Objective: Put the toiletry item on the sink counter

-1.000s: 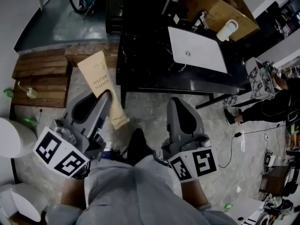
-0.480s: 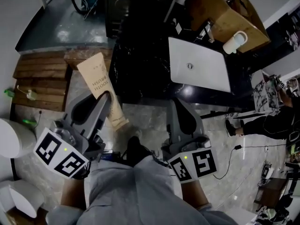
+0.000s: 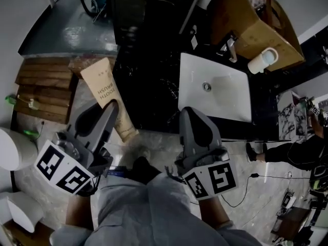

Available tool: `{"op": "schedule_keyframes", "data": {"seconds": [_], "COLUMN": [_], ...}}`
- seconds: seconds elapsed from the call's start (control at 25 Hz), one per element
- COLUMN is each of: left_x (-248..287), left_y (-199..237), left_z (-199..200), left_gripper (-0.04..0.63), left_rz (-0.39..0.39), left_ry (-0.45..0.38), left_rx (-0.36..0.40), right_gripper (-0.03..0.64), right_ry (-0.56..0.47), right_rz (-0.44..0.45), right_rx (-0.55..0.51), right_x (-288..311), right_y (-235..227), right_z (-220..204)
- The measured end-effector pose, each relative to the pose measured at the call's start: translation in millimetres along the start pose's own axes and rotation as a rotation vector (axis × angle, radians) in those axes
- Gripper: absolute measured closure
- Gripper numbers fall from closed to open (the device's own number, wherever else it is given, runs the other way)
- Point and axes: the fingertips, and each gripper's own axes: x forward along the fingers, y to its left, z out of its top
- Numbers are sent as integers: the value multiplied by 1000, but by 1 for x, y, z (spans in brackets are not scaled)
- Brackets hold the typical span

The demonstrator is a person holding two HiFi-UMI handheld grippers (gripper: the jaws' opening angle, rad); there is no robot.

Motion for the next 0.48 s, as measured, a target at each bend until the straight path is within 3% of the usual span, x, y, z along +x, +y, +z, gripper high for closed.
{"op": "schedule_keyframes", "data": {"seconds": [0.48], "left_x": [39], "left_y": [4], "left_z": [9], "left_gripper": [538], "left_rz": [24], "left_ry": [14], "left_rx": [5], "right_gripper": [620], "right_ry": [20], "right_rz": [25], "right_rx": [22], "right_x": [26], "right_y": [-35], "right_z": [-2]}}
